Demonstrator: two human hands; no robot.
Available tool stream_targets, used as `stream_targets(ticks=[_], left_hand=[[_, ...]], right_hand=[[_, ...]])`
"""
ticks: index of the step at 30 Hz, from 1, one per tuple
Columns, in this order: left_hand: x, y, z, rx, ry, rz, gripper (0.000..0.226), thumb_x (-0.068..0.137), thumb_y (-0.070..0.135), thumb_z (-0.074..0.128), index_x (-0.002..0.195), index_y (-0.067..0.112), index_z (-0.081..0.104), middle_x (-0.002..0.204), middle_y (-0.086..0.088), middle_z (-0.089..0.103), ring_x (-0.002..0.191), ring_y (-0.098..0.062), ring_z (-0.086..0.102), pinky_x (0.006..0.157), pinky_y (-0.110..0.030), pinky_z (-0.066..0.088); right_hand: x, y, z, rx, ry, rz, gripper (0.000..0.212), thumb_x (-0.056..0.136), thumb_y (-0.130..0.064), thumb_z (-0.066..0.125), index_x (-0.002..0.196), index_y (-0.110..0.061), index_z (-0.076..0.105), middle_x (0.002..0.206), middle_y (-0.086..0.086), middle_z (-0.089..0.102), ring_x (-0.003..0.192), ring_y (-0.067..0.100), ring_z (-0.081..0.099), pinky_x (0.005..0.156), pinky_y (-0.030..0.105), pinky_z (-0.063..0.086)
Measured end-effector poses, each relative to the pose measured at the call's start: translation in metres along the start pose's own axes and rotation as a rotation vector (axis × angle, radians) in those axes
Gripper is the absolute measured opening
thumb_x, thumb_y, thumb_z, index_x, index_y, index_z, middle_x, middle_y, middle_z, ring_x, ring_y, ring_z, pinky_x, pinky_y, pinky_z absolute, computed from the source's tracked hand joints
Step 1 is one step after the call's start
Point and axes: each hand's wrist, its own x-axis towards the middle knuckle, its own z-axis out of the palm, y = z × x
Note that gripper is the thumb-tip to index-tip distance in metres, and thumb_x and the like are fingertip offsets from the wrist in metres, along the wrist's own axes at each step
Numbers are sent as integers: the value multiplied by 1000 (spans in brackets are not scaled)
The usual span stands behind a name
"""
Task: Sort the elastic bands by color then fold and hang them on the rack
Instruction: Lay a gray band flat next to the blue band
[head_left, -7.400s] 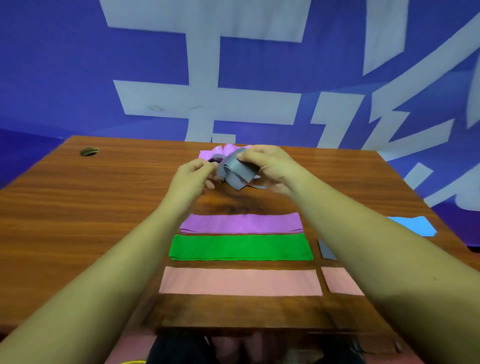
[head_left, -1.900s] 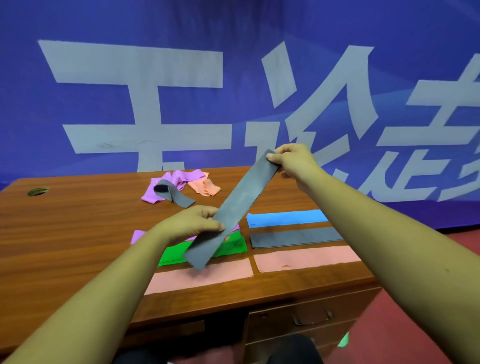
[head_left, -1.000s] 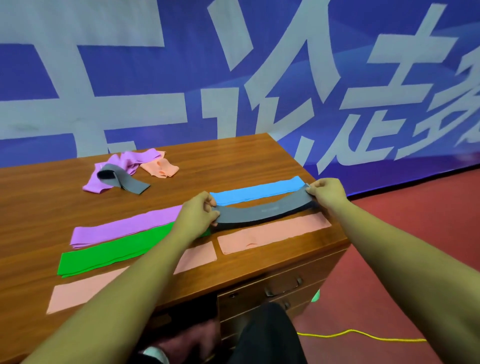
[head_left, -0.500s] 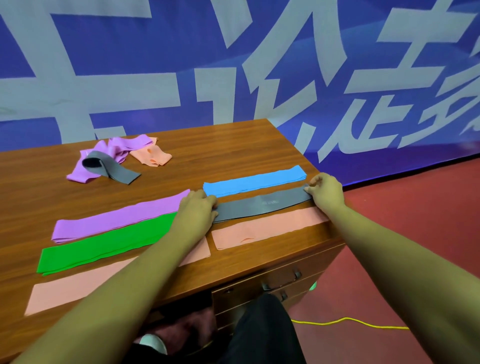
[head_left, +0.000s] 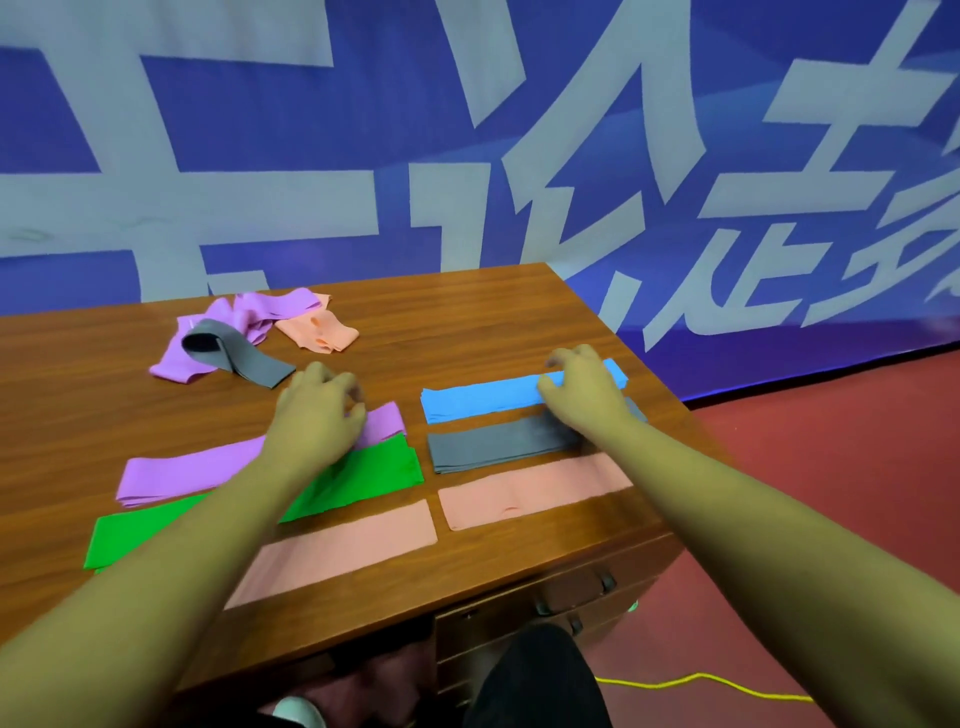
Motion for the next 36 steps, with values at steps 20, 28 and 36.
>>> stream_targets(ticks=[20, 28, 36], left_hand=[[56, -182, -17, 272, 117, 67, 27, 80, 15, 72, 106, 20, 74, 117, -19, 57, 93, -42, 54, 67, -44, 48], [80, -196, -11, 263, 224, 149, 9, 78, 24, 74, 84, 17, 73, 106, -11, 54, 89, -32, 46, 69, -36, 32], [77, -164, -60, -153, 367, -12, 12, 91, 22, 66, 97, 17, 75, 114, -7, 51, 110, -24, 46, 91, -29, 38]], right_hand=[[55, -263, 179, -33, -261, -418, 35, 84, -25, 56, 118, -22, 62, 120, 10, 58, 116, 33, 50, 97, 42, 41], [79, -257, 207, 145, -164, -507, 16, 93, -24, 56, 103, -21, 68, 103, 7, 56, 102, 29, 54, 91, 44, 44], [79, -287, 120, 718, -76, -313, 15, 99, -17, 44, 92, -15, 57, 73, 9, 66, 62, 22, 68, 63, 38, 54]])
